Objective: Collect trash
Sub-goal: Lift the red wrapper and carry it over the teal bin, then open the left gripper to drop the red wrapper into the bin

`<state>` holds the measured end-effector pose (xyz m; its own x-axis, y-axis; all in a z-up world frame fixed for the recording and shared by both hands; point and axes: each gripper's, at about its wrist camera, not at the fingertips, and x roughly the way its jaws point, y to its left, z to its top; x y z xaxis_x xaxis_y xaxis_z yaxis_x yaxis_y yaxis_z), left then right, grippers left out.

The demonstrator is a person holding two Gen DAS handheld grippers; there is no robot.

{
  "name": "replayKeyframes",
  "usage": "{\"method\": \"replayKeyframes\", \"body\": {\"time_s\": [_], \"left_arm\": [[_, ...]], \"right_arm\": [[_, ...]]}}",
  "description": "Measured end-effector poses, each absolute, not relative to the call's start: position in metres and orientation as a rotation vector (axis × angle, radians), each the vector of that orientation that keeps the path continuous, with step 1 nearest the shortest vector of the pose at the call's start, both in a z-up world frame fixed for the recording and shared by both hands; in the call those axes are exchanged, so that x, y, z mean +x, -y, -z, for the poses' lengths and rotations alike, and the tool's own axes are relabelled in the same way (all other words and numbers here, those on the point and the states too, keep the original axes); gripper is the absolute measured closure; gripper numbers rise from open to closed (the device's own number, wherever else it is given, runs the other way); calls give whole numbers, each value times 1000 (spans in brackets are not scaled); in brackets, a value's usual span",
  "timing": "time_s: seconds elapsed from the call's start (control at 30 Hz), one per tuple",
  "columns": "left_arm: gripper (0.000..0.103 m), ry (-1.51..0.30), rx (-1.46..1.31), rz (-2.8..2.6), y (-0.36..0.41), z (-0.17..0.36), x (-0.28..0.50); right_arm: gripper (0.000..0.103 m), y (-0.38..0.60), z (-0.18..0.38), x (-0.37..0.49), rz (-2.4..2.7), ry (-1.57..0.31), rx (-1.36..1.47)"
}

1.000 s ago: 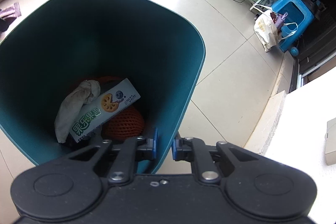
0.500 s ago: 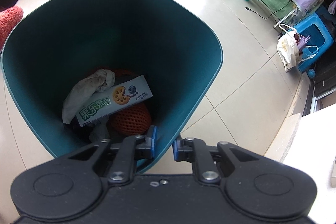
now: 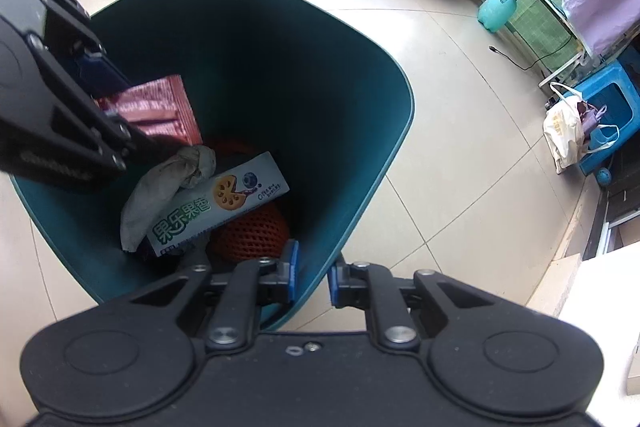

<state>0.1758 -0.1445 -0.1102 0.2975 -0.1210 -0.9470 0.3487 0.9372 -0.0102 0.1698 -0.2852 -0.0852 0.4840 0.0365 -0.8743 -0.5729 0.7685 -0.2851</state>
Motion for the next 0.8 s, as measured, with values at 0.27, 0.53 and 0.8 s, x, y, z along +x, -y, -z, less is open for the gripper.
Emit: {"method": "replayKeyframes", "body": {"time_s": [0.27,0.53,0.8], "left_arm": [[63,-1304,214,303,147,137,186],[63,-1325,208,312,157,144,192],[43,-1316,177,311,150,141,185]], "right_arm": [[90,284,92,173,-413,-1014,-629],[90,282,93,175,-409,-1022,-629],[90,278,97,178,-401,-1039,-631]]}}
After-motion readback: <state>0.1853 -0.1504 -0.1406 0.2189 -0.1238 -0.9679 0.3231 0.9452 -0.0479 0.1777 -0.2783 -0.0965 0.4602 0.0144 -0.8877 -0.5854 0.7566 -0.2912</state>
